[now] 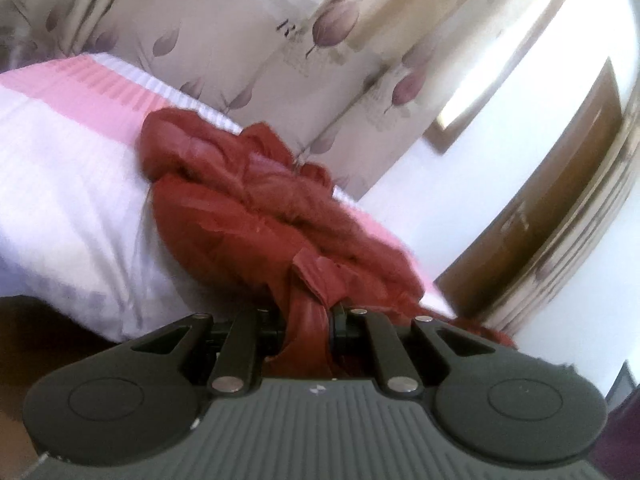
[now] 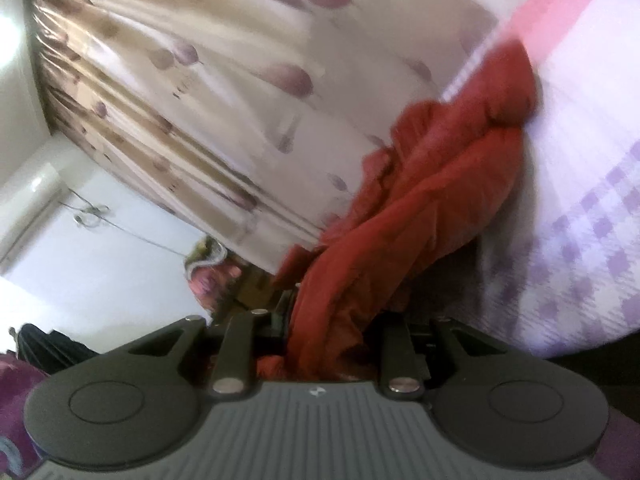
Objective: Fold large clothes
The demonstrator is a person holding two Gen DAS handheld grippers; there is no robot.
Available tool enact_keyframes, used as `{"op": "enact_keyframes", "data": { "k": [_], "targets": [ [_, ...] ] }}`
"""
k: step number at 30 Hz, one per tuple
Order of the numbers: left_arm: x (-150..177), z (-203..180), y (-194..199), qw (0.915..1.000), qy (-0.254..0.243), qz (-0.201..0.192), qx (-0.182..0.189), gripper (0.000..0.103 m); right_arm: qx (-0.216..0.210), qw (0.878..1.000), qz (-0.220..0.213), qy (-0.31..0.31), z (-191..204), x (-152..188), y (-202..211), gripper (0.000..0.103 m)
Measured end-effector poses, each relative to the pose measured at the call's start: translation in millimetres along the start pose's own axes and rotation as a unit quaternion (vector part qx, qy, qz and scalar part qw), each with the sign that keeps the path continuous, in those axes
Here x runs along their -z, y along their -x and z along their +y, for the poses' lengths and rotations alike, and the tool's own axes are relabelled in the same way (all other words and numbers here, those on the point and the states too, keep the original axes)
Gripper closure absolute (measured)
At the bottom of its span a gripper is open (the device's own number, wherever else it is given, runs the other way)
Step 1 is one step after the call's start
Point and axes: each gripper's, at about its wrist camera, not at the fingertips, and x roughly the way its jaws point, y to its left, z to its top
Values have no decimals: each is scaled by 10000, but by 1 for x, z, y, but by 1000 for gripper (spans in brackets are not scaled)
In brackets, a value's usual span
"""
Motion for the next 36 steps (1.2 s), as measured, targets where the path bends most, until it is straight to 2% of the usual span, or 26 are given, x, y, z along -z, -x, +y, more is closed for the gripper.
{"op": "enact_keyframes", "data": {
  "k": [7,13,17,20,23,28,31,32,33,34,36],
  "targets": [
    [-32,-12,1,9983,289,-467,211,89,-353,9989,-279,104,7,-37,-14,79],
    [-74,-30,-21,9964,205,-816,119,89,-485,9976,-486,77,5,-89,-41,79],
    [-99,-35,-59,9966,141,-816,-49,87,-212,9976,-598,-274,-12,-125,-72,77],
    [-115,-28,-87,9959,359,-815,-177,83,62,9966,-650,-498,-30,-148,-96,77],
    [-130,-17,-116,9952,351,-848,-351,76,372,9939,-668,-796,-50,-166,-121,77],
    [-146,2,-162,9945,338,-773,-626,73,684,9877,-642,-1250,-85,-183,-153,74],
    [-153,12,-180,9938,509,-695,-707,69,652,9777,-624,-1897,-110,-189,-165,63],
    [-154,15,-182,9932,574,-709,-726,66,572,9721,-665,-2177,-119,-190,-166,56],
    [-154,18,-182,9928,652,-708,-718,62,427,9649,-773,-2472,-126,-189,-164,44],
    [-154,20,-182,9924,721,-726,-682,53,183,9580,-943,-2702,-130,-186,-160,35],
    [-151,21,-175,9903,816,-943,-617,42,-195,9544,-1270,-2696,-125,-183,-149,3]
  ]
}}
